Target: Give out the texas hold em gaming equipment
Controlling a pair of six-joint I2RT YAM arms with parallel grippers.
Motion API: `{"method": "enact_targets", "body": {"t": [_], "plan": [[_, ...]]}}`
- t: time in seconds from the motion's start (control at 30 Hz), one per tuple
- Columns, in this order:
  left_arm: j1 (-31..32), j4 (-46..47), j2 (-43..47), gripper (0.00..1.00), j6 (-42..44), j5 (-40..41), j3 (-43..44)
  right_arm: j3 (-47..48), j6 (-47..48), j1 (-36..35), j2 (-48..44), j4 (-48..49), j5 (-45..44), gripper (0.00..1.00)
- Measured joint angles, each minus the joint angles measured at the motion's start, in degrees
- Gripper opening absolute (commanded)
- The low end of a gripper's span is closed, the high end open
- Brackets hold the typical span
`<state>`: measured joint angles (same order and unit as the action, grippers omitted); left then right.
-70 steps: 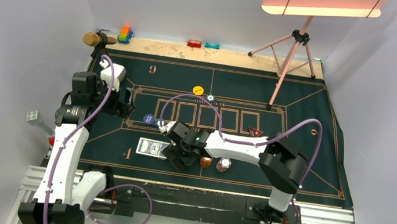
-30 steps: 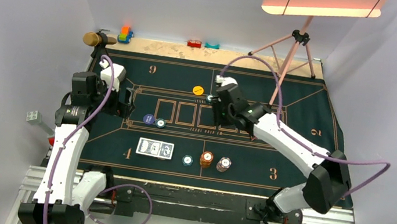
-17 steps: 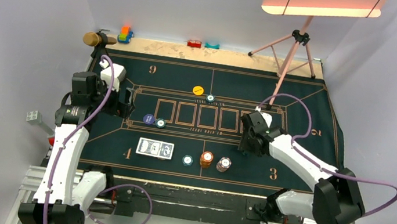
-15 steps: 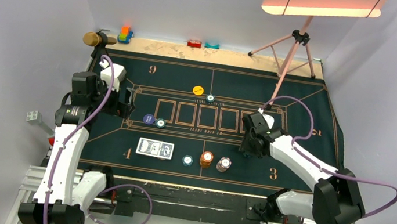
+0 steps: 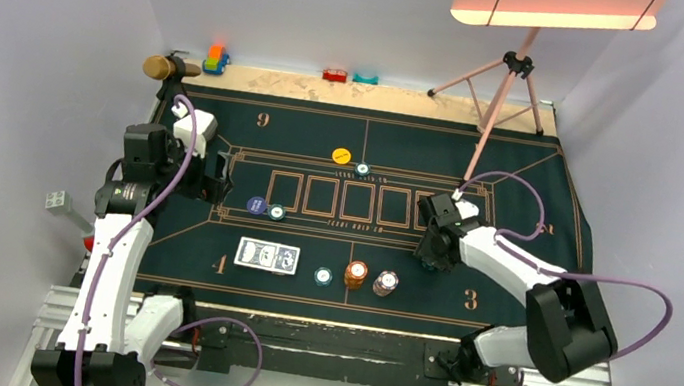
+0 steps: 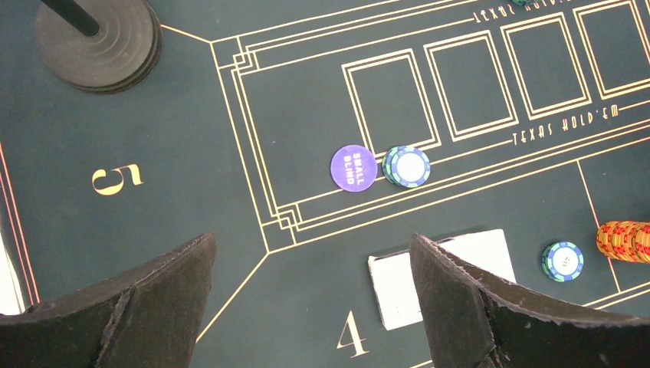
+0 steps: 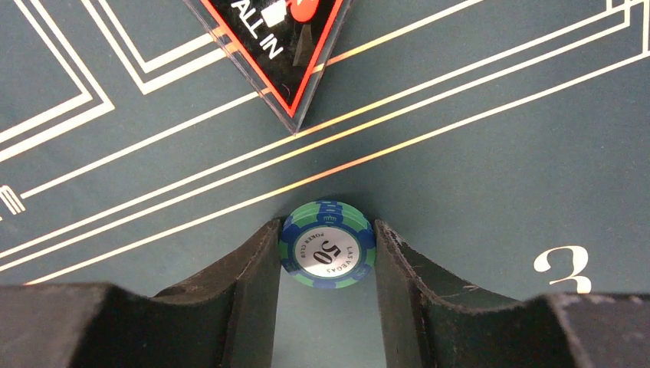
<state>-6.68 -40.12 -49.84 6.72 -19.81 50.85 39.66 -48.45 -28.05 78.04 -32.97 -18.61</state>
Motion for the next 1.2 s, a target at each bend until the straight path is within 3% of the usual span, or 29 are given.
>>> {"method": "enact_targets", "body": {"t": [0.1, 0.27, 0.47, 0.67, 0.9, 1.07, 1.2], "plan": [[0.0, -0.04, 0.0, 1.0, 0.17, -0.07, 0.0, 0.04, -0.44, 0.0, 1.09, 0.44, -0.04, 0.61], [0.0, -0.07, 0.0, 1.0, 0.39, -0.15, 0.0, 0.04, -0.57, 0.0, 1.18, 1.38, 0.15, 0.77], [0.0, -0.11, 0.13, 1.0, 0.39, -0.15, 0.0, 0.24, 0.33, 0.0, 0.15, 0.57, 0.2, 0.8], [0.0, -0.24, 0.24, 1.0, 0.39, -0.15, 0.0, 5.38, 4.81, -2.03, -7.54, -2.86, 0.09, 0.84], [0.0, -0.24, 0.24, 1.0, 0.39, -0.13, 0.0, 18.18, 12.85, -16.0, -6.64, -3.78, 0.55, 0.91], [0.0, -0.24, 0.24, 1.0, 0.39, -0.13, 0.0, 20.92, 16.81, -25.18, -1.42, -3.3, 3.82, 0.94], [0.0, -0.24, 0.24, 1.0, 0.39, -0.11, 0.0, 20.94, 18.14, -28.63, 3.17, -3.65, 5.9, 0.96]]}}
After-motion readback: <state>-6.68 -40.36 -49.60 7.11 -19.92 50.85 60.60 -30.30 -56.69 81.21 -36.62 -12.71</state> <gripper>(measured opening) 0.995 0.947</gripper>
